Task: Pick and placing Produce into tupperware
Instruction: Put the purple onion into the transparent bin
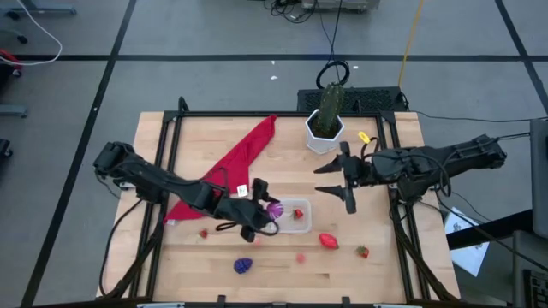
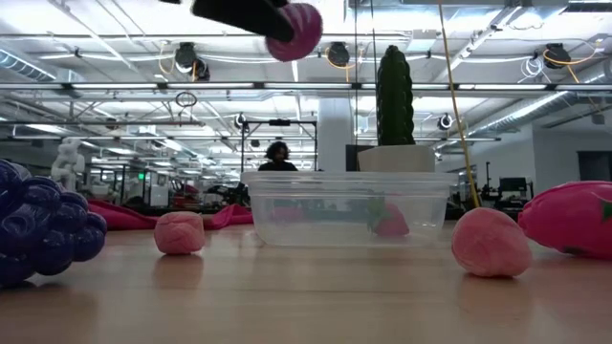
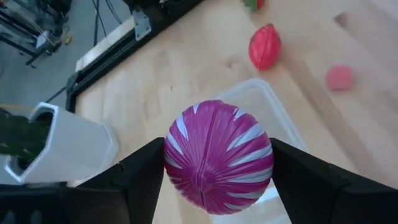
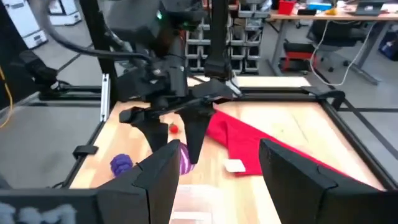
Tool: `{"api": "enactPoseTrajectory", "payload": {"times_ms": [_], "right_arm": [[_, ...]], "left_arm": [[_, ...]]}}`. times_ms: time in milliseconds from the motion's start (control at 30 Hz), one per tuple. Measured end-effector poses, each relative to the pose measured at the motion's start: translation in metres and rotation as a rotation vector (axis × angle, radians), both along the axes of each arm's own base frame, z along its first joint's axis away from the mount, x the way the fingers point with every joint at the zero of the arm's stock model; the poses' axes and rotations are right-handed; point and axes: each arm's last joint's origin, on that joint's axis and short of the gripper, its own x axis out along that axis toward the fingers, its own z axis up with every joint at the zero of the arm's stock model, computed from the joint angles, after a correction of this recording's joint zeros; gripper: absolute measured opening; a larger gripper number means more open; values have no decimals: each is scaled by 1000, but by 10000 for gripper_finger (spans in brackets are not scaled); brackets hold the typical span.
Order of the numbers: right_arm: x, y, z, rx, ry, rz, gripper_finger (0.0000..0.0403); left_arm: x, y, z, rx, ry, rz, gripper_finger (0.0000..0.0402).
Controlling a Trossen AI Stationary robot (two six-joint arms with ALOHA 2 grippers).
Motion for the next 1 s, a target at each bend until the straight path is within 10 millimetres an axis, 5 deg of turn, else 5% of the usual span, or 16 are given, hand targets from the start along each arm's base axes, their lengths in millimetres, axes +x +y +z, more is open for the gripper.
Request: {"api": "enactPoseTrajectory", "payload": {"times_ms": [300,700,1000], "right_arm": [[-6,-1,1,1,9,1,208],[-33,-8,19,-4,-87,9,208],[-28,-7,16,-9,-65,9,208]], "left_arm": [[40,8,-5,50,225,68,266],[56,9,-44,-51,416,96,266],[67,21,-64,-136,462,119,266]]}}
